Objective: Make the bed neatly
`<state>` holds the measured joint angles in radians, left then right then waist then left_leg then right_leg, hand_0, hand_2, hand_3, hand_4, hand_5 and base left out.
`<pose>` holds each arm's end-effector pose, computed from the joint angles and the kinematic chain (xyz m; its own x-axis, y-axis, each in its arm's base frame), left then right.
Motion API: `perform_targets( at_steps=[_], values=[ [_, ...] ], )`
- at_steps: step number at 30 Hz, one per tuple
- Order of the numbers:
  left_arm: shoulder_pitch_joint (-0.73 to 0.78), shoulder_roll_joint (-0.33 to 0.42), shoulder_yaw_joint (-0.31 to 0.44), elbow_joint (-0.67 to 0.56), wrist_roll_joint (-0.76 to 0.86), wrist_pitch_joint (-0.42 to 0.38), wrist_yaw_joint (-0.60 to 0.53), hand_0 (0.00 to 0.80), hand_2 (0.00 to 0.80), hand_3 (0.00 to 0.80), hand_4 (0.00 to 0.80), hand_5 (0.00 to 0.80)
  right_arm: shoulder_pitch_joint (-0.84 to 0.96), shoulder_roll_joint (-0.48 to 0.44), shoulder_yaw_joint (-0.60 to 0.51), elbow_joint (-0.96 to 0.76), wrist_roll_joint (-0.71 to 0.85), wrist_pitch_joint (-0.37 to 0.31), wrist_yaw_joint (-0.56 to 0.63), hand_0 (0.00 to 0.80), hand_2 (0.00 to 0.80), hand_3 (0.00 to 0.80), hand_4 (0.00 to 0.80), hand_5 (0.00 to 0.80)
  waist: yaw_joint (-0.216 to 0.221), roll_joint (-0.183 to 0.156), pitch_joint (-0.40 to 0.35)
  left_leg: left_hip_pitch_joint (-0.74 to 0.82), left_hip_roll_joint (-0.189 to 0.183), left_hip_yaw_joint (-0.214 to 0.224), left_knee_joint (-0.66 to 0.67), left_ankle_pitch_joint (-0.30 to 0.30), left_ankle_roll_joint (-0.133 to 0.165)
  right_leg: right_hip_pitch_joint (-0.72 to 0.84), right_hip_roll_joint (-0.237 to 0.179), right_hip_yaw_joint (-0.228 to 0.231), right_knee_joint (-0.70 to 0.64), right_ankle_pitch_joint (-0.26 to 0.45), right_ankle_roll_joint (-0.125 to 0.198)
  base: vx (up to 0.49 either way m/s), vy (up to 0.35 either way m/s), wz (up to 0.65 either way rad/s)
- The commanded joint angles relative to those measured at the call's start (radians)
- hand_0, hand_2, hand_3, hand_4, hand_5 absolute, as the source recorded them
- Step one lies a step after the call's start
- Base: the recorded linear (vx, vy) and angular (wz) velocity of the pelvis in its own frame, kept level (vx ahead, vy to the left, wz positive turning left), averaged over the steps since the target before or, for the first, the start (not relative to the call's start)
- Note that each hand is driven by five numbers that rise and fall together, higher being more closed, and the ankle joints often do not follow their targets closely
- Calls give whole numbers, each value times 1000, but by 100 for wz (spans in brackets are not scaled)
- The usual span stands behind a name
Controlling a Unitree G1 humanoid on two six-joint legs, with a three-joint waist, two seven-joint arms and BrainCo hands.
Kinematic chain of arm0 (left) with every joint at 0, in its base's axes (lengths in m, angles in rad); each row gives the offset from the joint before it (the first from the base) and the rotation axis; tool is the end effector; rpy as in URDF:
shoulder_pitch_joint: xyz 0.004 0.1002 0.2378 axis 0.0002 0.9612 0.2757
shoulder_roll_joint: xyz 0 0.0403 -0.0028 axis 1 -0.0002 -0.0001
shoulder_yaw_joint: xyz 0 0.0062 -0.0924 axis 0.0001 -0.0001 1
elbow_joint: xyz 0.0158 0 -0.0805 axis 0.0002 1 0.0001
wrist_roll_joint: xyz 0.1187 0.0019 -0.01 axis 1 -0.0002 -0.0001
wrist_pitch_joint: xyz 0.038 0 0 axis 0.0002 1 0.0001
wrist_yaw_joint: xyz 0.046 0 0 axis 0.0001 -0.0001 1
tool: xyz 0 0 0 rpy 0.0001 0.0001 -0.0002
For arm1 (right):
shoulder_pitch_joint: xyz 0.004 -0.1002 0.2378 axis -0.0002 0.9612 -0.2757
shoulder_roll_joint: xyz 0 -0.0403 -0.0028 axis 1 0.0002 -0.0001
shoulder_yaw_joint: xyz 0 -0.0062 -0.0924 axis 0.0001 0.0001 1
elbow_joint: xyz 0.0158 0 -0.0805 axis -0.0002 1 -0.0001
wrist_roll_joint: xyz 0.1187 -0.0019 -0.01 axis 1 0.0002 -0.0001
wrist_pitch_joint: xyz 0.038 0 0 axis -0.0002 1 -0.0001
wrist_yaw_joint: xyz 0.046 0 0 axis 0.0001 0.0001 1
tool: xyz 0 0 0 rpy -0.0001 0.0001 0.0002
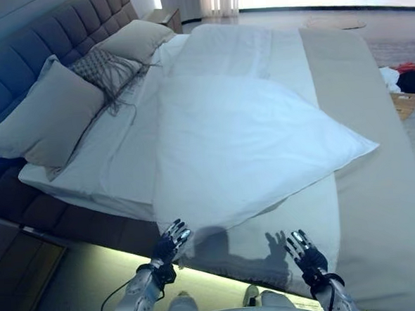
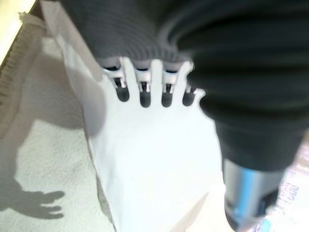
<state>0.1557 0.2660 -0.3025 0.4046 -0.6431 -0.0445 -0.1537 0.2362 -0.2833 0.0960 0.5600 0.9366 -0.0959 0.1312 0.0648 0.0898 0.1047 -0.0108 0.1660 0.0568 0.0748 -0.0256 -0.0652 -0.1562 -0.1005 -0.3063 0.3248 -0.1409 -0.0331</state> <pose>0.1500 0.1679 -0.0546 0.8332 -0.2555 -0.4904 0.0541 0.9203 -0.3875 0.1117 -0.2245 -0.0751 0.8014 -0.0785 -0.5930 0.4166 0.7846 0.4592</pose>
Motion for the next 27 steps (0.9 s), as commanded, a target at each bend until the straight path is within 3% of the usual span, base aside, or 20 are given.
perform_targets(
  at_steps=[1,5,9,12,15,18,20,22,24,27],
  values=[
    [-4,27,33,-119,1,-24,-24,0,0,0,0,0,11,16,-5,-91,13,-48,-7,0,0,0,0,0,2,-44,19,1,36,-13,-112,209,-79,159,-53,22,-148,61,107,279,244,-4],
    [0,39,26,-130,-19,-13,-27,0,0,0,0,0,29,18,-3,-114,1,-49,-7,0,0,0,0,0,-3,-29,24,13,22,2,-137,183,-73,159,-91,33,-79,24,123,272,300,2],
    [-3,51,33,-133,-9,-12,-22,0,0,0,0,0,16,33,13,-121,1,-47,-32,0,0,0,0,0,1,-32,36,10,-26,-16,-77,125,-39,133,-175,71,26,2,162,290,362,5],
    [12,64,65,-157,-13,-7,12,0,0,0,0,0,19,58,18,-139,1,-8,-5,0,0,0,0,0,24,-59,29,-4,-89,-34,-2,64,25,143,-241,97,43,84,184,328,230,0],
    [28,79,86,-146,-12,-7,16,0,0,0,0,0,14,76,44,-140,-39,-32,0,0,0,0,0,0,50,-63,10,-2,-127,-36,2,47,63,134,-278,127,77,154,181,308,232,-18],
    [16,82,74,-120,14,-17,10,0,0,0,0,0,10,90,42,-138,-31,-39,-29,0,0,0,0,0,67,-61,-9,-11,-161,-38,9,33,94,136,-295,135,145,161,171,241,262,-5],
    [20,78,73,-108,24,-25,5,0,0,0,0,0,20,92,34,-138,-32,-31,-34,0,0,0,0,0,72,-63,-11,1,-193,-31,18,17,121,101,-308,139,270,175,161,212,287,2],
    [34,76,87,-111,31,-20,2,0,0,0,0,0,44,92,31,-137,-35,-33,-14,0,0,0,0,0,76,-63,-11,15,-218,-34,16,10,139,51,-297,134,342,192,148,191,186,-11],
    [37,76,97,-111,28,-17,4,0,0,0,0,0,54,88,30,-130,-37,-28,1,0,0,0,0,0,74,-74,-11,26,-229,-32,10,4,142,37,-268,111,278,201,147,201,18,-22],
    [14,76,104,-116,16,-7,26,0,0,0,0,0,23,88,29,-78,-31,-32,25,0,0,0,0,0,61,-117,4,50,-242,-18,14,-31,127,24,-235,75,-11,280,172,189,-187,-23]
  ],
)
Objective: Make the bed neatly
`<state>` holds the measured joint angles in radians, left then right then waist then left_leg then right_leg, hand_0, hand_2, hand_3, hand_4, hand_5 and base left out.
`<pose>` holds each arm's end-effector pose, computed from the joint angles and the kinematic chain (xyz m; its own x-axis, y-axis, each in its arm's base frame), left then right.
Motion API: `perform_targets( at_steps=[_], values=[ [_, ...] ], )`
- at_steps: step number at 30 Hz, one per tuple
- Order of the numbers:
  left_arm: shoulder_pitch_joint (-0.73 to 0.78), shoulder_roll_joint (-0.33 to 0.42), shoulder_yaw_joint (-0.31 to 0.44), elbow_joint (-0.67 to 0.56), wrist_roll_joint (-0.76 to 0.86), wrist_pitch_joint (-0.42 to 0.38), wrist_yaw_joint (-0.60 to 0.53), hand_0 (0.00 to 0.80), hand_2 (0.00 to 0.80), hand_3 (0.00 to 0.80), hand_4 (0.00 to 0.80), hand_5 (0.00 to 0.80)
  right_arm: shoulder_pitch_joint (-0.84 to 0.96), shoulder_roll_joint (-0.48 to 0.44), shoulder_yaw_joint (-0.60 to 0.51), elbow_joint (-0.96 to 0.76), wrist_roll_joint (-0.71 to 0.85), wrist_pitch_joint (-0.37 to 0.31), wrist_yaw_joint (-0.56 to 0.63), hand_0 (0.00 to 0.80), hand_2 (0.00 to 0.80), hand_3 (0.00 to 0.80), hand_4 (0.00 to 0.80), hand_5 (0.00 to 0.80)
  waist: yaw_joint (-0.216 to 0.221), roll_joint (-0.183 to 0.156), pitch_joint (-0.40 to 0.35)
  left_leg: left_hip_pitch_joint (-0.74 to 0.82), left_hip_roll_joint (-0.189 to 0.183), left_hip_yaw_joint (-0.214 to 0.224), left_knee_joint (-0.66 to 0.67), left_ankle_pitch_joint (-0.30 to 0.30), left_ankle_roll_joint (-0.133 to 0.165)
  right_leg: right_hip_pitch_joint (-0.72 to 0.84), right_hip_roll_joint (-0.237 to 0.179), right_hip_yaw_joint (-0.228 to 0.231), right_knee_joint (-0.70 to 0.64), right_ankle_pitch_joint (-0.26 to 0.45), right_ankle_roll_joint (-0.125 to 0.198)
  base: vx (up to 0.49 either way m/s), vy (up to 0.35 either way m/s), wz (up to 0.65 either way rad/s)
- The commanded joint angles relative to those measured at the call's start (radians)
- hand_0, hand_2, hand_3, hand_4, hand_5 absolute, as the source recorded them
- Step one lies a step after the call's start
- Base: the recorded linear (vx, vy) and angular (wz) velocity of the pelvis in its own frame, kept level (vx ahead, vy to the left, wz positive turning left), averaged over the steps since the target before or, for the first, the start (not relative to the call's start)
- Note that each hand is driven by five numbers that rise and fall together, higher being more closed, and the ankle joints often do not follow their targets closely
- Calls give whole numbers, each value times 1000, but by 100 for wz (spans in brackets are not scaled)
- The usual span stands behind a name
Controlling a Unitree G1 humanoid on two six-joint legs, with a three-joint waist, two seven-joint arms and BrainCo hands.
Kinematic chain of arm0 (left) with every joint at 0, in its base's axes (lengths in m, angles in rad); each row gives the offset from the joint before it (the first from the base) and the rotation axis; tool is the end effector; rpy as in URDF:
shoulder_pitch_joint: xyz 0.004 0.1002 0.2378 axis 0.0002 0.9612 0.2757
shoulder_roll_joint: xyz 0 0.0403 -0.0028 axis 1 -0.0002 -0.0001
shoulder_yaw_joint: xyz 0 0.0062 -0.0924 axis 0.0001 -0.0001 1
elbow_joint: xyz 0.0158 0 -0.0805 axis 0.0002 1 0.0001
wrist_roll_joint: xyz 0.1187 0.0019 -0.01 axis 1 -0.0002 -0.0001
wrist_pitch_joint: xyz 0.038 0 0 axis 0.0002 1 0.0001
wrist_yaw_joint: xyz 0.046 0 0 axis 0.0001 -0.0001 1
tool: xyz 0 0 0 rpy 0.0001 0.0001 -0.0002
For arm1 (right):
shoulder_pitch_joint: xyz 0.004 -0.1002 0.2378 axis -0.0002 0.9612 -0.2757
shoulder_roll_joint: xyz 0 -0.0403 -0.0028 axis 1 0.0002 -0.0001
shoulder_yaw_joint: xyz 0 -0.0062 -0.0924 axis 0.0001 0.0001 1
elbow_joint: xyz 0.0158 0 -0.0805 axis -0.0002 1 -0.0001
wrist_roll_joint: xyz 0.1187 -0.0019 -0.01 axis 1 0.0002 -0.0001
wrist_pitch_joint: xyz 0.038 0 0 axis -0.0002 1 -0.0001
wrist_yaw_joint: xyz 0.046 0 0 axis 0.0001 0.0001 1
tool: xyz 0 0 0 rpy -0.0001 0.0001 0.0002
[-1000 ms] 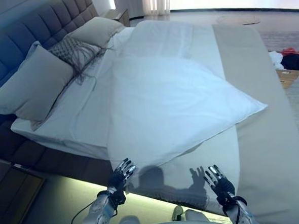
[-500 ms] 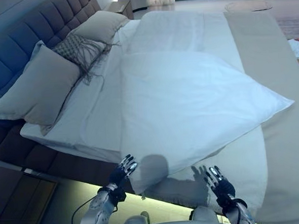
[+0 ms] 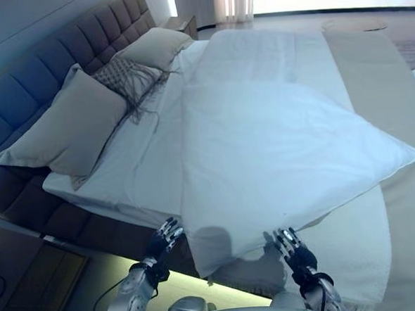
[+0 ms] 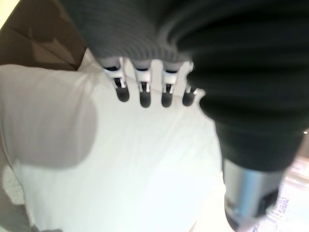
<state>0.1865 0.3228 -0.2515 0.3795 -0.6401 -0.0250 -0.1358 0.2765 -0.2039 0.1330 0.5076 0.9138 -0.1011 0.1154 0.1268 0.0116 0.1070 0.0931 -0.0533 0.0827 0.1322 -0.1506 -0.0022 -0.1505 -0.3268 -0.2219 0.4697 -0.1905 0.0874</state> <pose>0.1453 0.1914 -0.0515 0.8348 -0.1807 -0.5201 0.0027 0.9460 -0.3243 0.1061 -0.1948 -0.0784 0.8031 -0.0237 -0.5953 0.4010 0.7605 0.5107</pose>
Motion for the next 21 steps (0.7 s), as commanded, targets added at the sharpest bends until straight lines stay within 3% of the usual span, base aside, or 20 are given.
perform_targets(
  at_steps=[1,3,8,14,17,19,21],
  values=[
    [-31,24,55,-93,7,-25,13,0,0,0,0,0,-37,8,-10,-2,-4,-28,49,0,0,0,0,0,-6,-53,9,-44,-24,-37,-41,74,61,5,-5,-14,-228,354,64,149,-230,-43],
    [-53,24,61,-93,-2,-33,17,0,0,0,0,0,-76,6,-12,31,5,-21,53,0,0,0,0,0,-7,-69,24,-27,-15,-17,-39,45,53,-8,0,-23,-309,383,82,95,-187,-56],
    [-39,21,88,-95,7,-41,16,0,0,0,0,0,-98,11,-15,58,16,-11,59,0,0,0,0,0,36,-88,14,-46,36,-3,0,44,25,81,11,-41,-351,342,99,76,-228,-10],
    [-16,13,104,-94,27,-34,6,0,0,0,0,0,-109,18,-11,68,53,-16,27,0,0,0,0,0,48,-94,-5,-26,72,-3,10,44,11,140,55,-64,-357,281,85,80,-178,19],
    [-14,5,98,-99,27,-40,8,0,0,0,0,0,-124,3,-17,93,63,7,36,0,0,0,0,0,49,-95,0,-41,69,9,97,15,2,154,67,-86,-356,255,68,39,-89,10],
    [-6,-2,91,-99,17,-45,16,0,0,0,0,0,-135,-10,-21,106,95,31,26,0,0,0,0,0,56,-82,9,-86,91,-7,149,77,-24,170,84,-89,-360,249,51,25,25,12],
    [-11,-8,73,-98,2,-54,17,0,0,0,0,0,-167,-25,-13,148,145,16,18,0,0,0,0,0,67,-60,15,-95,119,-27,79,127,-35,176,95,-99,-363,245,43,-8,124,17]
  ],
)
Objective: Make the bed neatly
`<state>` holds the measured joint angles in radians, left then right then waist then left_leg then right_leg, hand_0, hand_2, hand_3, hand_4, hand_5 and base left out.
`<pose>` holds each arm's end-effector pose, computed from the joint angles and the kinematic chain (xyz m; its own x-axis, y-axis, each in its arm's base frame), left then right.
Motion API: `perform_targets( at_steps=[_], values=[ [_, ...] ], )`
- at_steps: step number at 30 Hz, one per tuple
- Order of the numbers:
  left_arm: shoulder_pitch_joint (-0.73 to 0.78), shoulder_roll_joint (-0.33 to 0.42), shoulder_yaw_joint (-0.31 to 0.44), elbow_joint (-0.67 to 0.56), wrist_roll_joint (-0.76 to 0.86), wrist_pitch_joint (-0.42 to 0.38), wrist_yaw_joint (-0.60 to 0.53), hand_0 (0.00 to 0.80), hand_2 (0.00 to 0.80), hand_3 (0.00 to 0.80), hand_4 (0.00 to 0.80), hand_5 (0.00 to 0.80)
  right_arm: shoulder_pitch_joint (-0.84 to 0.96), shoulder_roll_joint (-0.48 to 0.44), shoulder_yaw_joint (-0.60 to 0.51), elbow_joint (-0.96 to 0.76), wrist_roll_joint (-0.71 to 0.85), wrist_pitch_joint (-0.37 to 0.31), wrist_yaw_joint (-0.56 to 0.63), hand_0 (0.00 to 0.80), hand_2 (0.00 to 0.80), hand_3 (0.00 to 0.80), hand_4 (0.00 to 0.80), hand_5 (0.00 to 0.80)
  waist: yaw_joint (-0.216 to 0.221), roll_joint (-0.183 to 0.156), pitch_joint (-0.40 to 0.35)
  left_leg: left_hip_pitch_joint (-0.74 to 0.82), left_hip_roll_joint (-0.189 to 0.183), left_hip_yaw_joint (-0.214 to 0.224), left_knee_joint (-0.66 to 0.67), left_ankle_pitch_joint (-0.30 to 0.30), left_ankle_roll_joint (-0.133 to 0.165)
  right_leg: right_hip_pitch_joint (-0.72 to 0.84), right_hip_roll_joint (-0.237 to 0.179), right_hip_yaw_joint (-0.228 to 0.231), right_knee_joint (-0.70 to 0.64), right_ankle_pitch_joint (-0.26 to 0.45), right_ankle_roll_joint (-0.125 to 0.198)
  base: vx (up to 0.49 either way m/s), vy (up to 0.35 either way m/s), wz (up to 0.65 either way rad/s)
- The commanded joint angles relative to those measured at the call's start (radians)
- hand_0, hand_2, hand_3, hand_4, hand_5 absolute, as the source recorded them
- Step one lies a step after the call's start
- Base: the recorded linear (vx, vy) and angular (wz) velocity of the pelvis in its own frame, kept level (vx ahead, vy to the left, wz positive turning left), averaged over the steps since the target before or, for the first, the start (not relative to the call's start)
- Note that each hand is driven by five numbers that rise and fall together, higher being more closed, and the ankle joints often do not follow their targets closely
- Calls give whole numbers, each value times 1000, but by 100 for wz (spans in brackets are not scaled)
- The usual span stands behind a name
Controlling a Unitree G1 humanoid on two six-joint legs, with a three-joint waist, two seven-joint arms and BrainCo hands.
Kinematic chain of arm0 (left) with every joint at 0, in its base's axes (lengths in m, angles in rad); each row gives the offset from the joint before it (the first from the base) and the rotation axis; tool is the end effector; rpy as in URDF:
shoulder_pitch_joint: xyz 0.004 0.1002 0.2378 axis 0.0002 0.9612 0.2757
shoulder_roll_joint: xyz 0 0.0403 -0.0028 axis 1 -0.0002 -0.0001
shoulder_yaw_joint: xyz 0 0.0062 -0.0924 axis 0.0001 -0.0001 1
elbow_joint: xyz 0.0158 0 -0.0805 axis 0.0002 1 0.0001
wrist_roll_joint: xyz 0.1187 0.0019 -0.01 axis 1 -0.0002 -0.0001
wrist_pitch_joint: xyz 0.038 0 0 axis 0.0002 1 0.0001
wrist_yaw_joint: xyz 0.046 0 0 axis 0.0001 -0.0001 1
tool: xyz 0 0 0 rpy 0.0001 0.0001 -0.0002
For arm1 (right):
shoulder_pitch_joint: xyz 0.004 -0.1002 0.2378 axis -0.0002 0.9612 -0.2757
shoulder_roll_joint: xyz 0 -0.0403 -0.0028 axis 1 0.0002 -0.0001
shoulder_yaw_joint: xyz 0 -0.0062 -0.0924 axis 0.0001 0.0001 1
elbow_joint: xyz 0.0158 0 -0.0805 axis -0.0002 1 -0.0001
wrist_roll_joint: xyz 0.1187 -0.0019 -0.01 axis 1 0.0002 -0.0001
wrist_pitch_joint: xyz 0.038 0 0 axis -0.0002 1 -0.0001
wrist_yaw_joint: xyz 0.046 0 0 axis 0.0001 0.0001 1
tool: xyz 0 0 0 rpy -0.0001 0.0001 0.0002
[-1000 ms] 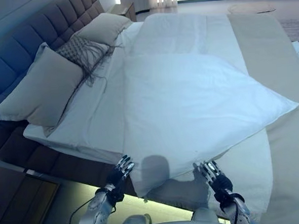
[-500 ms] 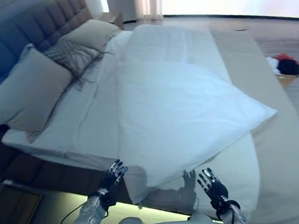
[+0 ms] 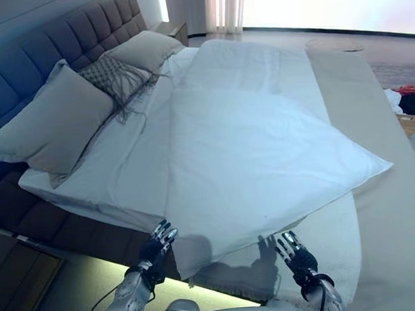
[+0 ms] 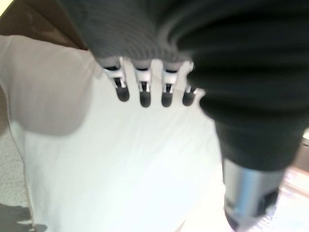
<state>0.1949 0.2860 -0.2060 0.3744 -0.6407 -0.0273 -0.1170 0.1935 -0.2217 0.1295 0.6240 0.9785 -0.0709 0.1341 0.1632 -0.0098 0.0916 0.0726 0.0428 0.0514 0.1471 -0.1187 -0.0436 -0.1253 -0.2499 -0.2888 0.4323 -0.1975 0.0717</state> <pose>0.1455 0.1907 -0.0510 0.8497 -0.1346 -0.5098 -0.0568 0.9379 -0.3422 0.1156 -0.2021 -0.0849 0.7778 -0.0165 -0.6282 0.4369 0.7328 0.5217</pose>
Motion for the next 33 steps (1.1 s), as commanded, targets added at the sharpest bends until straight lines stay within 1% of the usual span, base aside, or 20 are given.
perform_targets(
  at_steps=[1,2,3,5,6,7,8,10,12,13,14,16,18,19,20,21,22,25,29,33],
  values=[
    [-32,31,18,-84,1,-52,-6,0,0,0,0,0,-107,-8,-20,70,103,-23,-14,0,0,0,0,0,38,-27,36,-86,36,-12,49,133,-5,148,23,-31,-321,245,58,-10,149,4],
    [-52,32,8,-65,4,-56,-17,0,0,0,0,0,-138,-10,-39,117,130,-32,-31,0,0,0,0,0,42,-26,41,-90,35,-13,40,119,-1,144,13,-32,-312,244,64,-18,152,-1],
    [-76,34,-4,-46,13,-55,-23,0,0,0,0,0,-171,-10,-57,167,145,-50,-45,0,0,0,0,0,46,-24,45,-88,32,-13,23,96,8,130,-5,-35,-287,243,72,-13,169,-3],
    [-112,41,-18,-25,43,-35,-38,0,0,0,0,0,-208,-1,-94,244,152,-77,-54,0,0,0,0,0,53,-18,49,-68,18,-14,0,69,27,78,-58,-40,-187,249,91,61,150,1],
    [-114,46,-21,-23,68,-28,-50,0,0,0,0,0,-210,6,-114,266,148,-81,-41,0,0,0,0,0,51,-19,53,-56,2,-14,11,44,42,50,-90,-25,-123,263,101,200,92,10],
    [-109,53,-26,-20,88,-24,-51,0,0,0,0,0,-203,13,-130,276,150,-77,-37,0,0,0,0,0,46,-24,55,-47,-13,-17,27,23,52,31,-109,-1,-95,277,108,266,27,13],
    [-102,61,-29,-15,101,-23,-51,0,0,0,0,0,-194,18,-141,280,164,-67,-33,0,0,0,0,0,41,-30,56,-41,-25,-16,44,10,57,30,-115,18,-107,280,113,279,-53,13],
    [-93,72,-25,-8,108,-22,-50,0,0,0,0,0,-185,25,-151,303,202,-42,-6,0,0,0,0,0,37,-30,48,-36,-24,-8,70,-6,56,72,-100,11,-168,258,113,261,-100,6],
    [-95,78,-25,-8,94,-21,-41,0,0,0,0,0,-187,27,-155,330,220,-24,22,0,0,0,0,0,38,-29,47,-43,-21,-3,107,-21,48,89,-88,18,-206,264,117,207,-105,2],
    [-98,88,-21,-13,85,-17,-40,0,0,0,0,0,-187,25,-165,346,230,-9,59,0,0,0,0,0,41,-29,54,-55,-10,-1,141,-30,36,95,-86,22,-213,265,121,199,-84,6],
    [-95,91,-18,-8,81,-16,-42,0,0,0,0,0,-188,22,-172,359,237,10,76,0,0,0,0,0,47,-27,58,-57,3,-4,151,-33,31,99,-88,16,-207,261,123,214,-47,10],
    [-83,82,-19,5,84,-16,-48,0,0,0,0,0,-180,16,-181,374,270,36,99,0,0,0,0,0,54,-21,58,-42,23,-4,132,-17,25,110,-93,-4,-192,252,126,169,30,9],
    [-88,79,-38,-8,76,-33,-56,0,0,0,0,0,-194,0,-192,366,305,33,110,0,0,0,0,0,61,-15,75,-70,32,5,136,-9,15,86,-103,-25,-174,246,131,-98,54,7],
    [-119,87,-59,-26,55,-54,-64,0,0,0,0,0,-233,-24,-187,360,345,2,106,0,0,0,0,0,70,-7,108,-141,41,9,178,-16,11,13,-127,-38,-126,245,129,-501,79,13],
    [-161,98,-79,-33,27,-74,-62,0,0,0,0,0,-283,-48,-187,361,379,-23,104,0,0,0,0,0,76,4,138,-229,43,6,234,-27,13,-83,-152,-37,-64,244,124,-684,91,15],
    [-203,106,-97,-29,0,-88,-57,0,0,0,0,0,-336,-73,-193,374,406,-39,104,0,0,0,0,0,82,12,162,-308,39,0,288,-40,18,-173,-173,-27,2,241,119,-670,100,17],
    [-242,111,-114,-18,-22,-94,-49,0,0,0,0,0,-390,-101,-204,396,431,-38,105,0,0,0,0,0,88,20,182,-375,30,-4,348,-61,24,-252,-190,-7,74,228,116,-429,84,23],
    [-276,114,-135,-9,-36,-72,-28,0,0,0,0,0,-461,-149,-233,426,464,-5,136,0,0,0,0,0,95,26,197,-462,9,0,450,-98,36,-346,-213,25,178,205,107,-88,68,27],
    [-259,110,-153,-22,-52,-63,-24,0,0,0,0,0,-472,-198,-256,412,458,20,168,0,0,0,0,0,93,43,201,-545,-12,-4,537,-121,41,-434,-228,71,260,199,95,40,65,-4],
    [-254,118,-168,-36,-78,-92,-37,0,0,0,0,0,-509,-251,-286,447,460,38,190,0,0,0,0,0,92,66,219,-619,-27,-16,566,-114,45,-511,-221,101,289,204,99,-72,53,1]
  ],
)
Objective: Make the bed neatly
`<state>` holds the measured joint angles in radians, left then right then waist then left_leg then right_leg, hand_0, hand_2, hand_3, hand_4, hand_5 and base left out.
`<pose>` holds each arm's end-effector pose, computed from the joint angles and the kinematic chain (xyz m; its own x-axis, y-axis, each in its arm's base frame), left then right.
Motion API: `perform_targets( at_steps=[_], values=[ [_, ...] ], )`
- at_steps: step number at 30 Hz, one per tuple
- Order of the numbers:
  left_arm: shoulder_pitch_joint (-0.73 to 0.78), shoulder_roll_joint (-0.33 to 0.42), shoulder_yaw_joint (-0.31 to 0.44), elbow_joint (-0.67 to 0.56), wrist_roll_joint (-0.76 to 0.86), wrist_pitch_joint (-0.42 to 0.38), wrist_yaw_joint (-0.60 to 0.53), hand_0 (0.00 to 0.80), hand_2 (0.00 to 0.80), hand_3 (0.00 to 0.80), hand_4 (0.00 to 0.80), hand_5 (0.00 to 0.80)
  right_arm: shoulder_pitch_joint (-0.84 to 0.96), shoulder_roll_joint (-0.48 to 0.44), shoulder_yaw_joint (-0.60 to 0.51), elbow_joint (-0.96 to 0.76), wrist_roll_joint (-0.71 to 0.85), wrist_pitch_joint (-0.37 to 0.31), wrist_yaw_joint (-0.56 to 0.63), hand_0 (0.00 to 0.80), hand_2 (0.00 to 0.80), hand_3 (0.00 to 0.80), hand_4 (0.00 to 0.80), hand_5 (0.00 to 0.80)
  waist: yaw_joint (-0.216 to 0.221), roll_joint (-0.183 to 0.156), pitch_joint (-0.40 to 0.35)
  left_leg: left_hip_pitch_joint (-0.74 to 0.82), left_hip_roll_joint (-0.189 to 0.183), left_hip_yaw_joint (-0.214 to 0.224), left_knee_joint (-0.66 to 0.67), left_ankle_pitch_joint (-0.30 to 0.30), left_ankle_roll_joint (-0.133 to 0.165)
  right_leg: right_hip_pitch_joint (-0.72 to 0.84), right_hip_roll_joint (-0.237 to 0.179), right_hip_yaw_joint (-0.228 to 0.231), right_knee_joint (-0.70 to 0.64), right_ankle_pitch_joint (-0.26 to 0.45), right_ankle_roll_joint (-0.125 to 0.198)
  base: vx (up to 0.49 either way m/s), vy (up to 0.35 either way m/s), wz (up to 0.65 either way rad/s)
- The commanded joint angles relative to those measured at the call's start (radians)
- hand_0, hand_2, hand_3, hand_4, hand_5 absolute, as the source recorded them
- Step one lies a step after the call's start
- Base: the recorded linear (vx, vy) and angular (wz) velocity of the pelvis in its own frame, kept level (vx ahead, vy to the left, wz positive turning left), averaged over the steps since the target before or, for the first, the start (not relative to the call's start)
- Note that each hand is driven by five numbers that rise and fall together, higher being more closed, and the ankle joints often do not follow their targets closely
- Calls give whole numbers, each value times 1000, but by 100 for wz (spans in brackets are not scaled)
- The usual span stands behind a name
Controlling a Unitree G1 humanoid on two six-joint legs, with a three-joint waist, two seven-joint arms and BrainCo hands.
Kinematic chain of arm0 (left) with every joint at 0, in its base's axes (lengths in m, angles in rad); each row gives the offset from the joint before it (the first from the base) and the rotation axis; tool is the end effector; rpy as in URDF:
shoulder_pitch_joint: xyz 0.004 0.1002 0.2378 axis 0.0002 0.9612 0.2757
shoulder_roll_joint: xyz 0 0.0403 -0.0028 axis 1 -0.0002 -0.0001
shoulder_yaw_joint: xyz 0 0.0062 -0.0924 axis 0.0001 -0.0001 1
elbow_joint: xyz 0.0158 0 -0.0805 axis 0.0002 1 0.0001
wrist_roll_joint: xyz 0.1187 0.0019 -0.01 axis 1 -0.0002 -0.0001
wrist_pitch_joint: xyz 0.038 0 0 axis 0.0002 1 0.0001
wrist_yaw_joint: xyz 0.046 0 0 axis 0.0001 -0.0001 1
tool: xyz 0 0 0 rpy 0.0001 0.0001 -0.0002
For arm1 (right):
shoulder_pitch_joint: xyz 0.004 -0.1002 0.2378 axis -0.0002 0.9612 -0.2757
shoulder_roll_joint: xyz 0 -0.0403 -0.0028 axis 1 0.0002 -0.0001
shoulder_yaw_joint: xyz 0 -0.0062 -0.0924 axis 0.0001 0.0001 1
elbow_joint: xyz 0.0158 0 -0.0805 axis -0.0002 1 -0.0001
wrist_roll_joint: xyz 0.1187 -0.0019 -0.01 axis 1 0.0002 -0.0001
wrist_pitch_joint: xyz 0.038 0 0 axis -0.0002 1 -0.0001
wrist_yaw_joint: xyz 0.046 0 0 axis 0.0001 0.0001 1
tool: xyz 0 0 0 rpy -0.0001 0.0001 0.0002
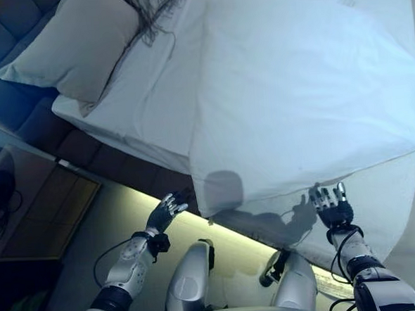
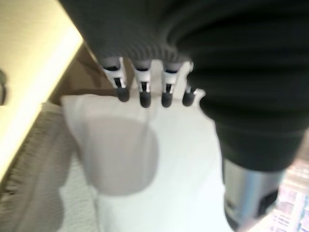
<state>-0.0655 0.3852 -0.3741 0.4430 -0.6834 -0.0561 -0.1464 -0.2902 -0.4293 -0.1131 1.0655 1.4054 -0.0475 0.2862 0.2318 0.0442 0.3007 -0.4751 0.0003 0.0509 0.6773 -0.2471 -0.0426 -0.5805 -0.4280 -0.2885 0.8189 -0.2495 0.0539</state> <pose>0.2055 0.1799 -0.0236 0.8766 -0.2918 -0.3826 0.1929 0.9416 -0.2760 0.2074 -0.2960 -0.0352 0.8747 -0.2993 -0.3811 0.4798 0.4247 0.7677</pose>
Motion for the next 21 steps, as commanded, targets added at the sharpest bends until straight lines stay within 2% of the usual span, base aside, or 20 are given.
perform_targets(
  at_steps=[1,8,17,20,21],
  values=[
    [-1,22,-7,-109,-41,-70,-8,0,0,0,0,0,-49,-59,-49,21,40,17,41,0,0,0,0,0,24,16,17,-84,13,-18,30,21,42,-68,-36,104,-104,259,119,-125,17,7],
    [-22,33,-23,-94,-59,-98,-12,0,0,0,0,0,-122,-121,-82,77,78,36,53,0,0,0,0,0,27,26,37,-127,14,-25,29,39,32,-110,-25,117,-105,270,129,-33,0,7],
    [-10,53,-23,-119,-57,-79,-7,0,0,0,0,0,-115,-189,-133,109,47,67,67,0,0,0,0,0,25,39,44,-137,12,-30,40,41,25,-130,-28,132,-94,275,145,35,-3,3],
    [-13,55,-26,-116,-64,-77,-5,0,0,0,0,0,-128,-217,-144,120,58,85,56,0,0,0,0,0,24,48,45,-157,9,-31,64,35,25,-155,-31,146,-70,274,145,41,9,6],
    [-13,60,-26,-112,-70,-75,-4,0,0,0,0,0,-128,-227,-152,126,55,97,53,0,0,0,0,0,23,52,41,-154,11,-36,81,4,24,-161,-25,159,-43,246,160,32,6,12]
  ],
)
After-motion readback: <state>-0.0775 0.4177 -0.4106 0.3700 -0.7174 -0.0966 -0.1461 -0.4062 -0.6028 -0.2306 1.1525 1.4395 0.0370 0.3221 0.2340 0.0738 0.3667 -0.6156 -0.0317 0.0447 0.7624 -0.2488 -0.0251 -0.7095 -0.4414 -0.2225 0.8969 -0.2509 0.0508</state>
